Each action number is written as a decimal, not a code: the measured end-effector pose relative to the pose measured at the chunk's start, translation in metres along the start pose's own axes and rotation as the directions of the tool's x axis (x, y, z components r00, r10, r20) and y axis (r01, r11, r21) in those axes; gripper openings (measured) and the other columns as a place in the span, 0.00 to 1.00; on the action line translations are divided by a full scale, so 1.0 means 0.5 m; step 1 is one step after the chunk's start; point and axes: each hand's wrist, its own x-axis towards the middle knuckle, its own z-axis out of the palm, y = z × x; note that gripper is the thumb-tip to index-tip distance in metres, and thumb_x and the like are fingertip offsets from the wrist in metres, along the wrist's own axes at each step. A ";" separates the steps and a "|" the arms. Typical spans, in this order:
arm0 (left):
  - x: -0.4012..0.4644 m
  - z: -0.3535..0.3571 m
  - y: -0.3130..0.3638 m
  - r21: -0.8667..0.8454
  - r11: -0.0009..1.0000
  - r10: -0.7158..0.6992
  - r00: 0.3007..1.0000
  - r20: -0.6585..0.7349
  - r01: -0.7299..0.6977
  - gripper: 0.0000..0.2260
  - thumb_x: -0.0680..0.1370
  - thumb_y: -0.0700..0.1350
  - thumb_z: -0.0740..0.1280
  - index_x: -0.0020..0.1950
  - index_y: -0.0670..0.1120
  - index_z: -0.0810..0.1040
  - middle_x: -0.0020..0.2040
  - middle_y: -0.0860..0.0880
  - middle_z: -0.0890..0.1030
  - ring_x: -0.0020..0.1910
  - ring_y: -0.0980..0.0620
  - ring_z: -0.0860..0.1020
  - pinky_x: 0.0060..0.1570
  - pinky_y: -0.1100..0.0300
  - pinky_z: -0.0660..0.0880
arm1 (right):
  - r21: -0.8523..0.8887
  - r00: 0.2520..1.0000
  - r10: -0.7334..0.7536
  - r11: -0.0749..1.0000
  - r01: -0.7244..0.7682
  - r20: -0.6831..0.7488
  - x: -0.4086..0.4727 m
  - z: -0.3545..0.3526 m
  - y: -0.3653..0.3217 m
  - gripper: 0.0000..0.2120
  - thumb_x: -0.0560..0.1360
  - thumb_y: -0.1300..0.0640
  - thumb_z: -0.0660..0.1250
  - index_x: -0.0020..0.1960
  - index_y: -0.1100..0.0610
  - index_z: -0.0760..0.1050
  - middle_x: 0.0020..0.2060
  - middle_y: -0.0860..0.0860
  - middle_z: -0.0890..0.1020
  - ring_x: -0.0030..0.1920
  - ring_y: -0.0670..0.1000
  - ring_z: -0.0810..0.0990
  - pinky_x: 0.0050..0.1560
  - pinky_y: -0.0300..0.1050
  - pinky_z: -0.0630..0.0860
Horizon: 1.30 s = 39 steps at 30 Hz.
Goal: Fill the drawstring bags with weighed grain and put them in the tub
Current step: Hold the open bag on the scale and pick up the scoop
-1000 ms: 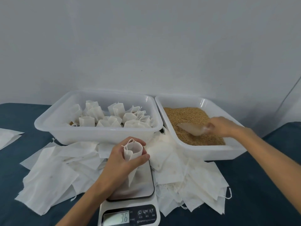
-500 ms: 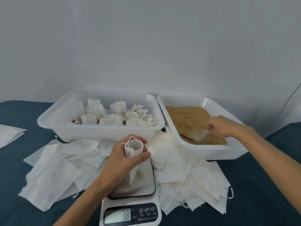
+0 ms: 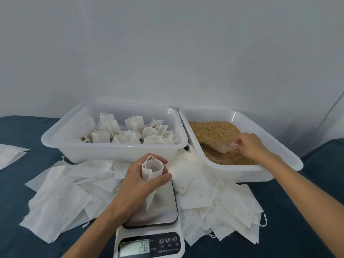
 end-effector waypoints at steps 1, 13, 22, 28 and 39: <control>-0.001 0.001 0.000 0.000 1.000 0.001 1.000 0.001 -0.001 0.10 0.70 0.46 0.78 0.49 0.53 0.83 0.43 0.45 0.85 0.41 0.55 0.81 0.42 0.64 0.77 | 0.049 1.000 0.015 0.999 -0.014 -0.013 -0.005 0.002 0.008 0.07 0.76 0.56 0.74 0.49 0.60 0.81 0.46 0.50 0.82 0.46 0.51 0.80 0.50 0.48 0.77; 0.000 0.001 -0.005 0.007 1.000 0.004 1.000 0.000 -0.004 0.09 0.70 0.47 0.78 0.48 0.54 0.83 0.44 0.45 0.86 0.41 0.55 0.82 0.42 0.64 0.78 | 0.247 0.993 -0.004 0.968 0.033 -0.118 -0.027 -0.027 0.007 0.07 0.76 0.57 0.73 0.54 0.55 0.82 0.53 0.50 0.84 0.54 0.49 0.79 0.57 0.45 0.69; 0.003 0.001 -0.010 0.020 1.000 -0.002 1.000 -0.017 0.002 0.10 0.70 0.47 0.78 0.49 0.52 0.83 0.45 0.46 0.86 0.43 0.53 0.83 0.43 0.63 0.79 | 0.474 0.926 -0.376 0.809 0.348 -0.037 -0.125 -0.082 -0.112 0.09 0.77 0.59 0.72 0.54 0.47 0.83 0.50 0.41 0.85 0.54 0.42 0.81 0.59 0.39 0.75; 0.005 -0.001 -0.014 0.050 0.999 0.000 1.000 -0.006 0.000 0.09 0.72 0.45 0.78 0.49 0.48 0.81 0.43 0.48 0.84 0.42 0.54 0.81 0.43 0.57 0.78 | 0.305 0.845 -0.531 0.796 0.523 -0.064 -0.180 -0.114 -0.193 0.13 0.77 0.58 0.72 0.60 0.52 0.83 0.52 0.44 0.83 0.55 0.42 0.80 0.59 0.48 0.76; 0.000 -0.002 -0.014 0.056 0.998 -0.018 1.000 -0.001 0.018 0.09 0.76 0.41 0.78 0.50 0.50 0.80 0.45 0.47 0.85 0.46 0.52 0.85 0.43 0.68 0.76 | 0.043 0.736 -0.660 0.739 0.672 -0.147 -0.165 -0.130 -0.208 0.18 0.75 0.59 0.74 0.62 0.46 0.81 0.50 0.39 0.79 0.55 0.31 0.72 0.76 0.55 0.58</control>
